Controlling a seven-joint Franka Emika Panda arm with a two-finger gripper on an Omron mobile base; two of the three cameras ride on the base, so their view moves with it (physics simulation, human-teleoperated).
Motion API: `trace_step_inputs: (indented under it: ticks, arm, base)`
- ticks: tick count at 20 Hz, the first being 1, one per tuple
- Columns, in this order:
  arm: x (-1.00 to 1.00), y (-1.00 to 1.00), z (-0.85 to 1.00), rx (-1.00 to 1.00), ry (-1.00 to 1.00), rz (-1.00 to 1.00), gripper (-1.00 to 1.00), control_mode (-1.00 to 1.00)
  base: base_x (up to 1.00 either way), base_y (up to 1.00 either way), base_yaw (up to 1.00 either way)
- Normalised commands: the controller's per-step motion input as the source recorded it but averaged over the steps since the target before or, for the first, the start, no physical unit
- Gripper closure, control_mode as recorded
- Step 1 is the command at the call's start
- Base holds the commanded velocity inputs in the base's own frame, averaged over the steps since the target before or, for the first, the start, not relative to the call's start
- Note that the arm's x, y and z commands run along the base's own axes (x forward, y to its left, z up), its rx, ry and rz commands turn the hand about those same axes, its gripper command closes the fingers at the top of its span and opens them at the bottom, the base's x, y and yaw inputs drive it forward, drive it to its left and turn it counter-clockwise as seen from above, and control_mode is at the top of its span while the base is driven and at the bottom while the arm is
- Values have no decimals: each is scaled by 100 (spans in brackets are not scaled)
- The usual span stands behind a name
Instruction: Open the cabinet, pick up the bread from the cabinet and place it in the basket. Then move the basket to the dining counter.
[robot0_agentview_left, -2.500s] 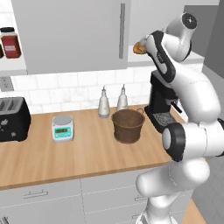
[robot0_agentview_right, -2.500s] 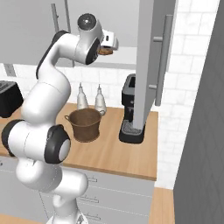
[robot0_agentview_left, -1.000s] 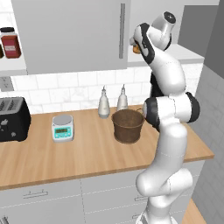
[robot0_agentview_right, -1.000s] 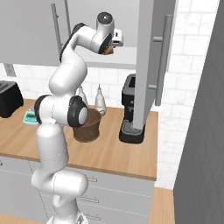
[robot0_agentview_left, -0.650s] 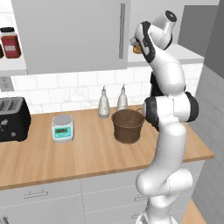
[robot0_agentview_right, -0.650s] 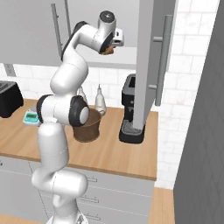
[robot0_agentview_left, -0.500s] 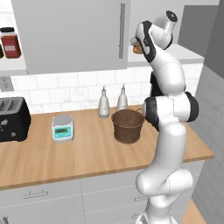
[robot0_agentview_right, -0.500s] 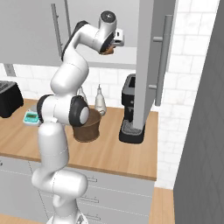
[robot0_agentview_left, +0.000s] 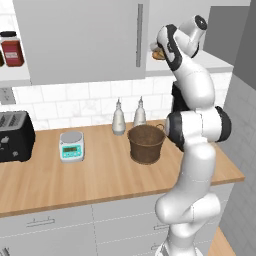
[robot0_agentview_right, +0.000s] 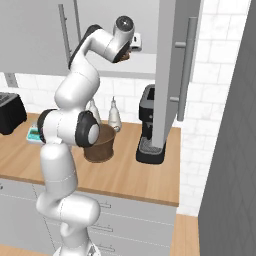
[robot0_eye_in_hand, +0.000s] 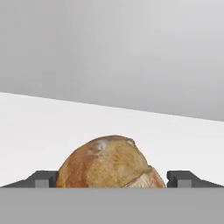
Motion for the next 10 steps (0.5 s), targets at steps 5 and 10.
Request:
trace_step_inputs:
  ticks: [5,10]
  arm:
    - [-60,7,3,-5,-18,-12,100,-100]
    - [-97,0,34,-9,-12,-20,100,-100]
  base:
    - [0,0,0]
    - [0,0,0]
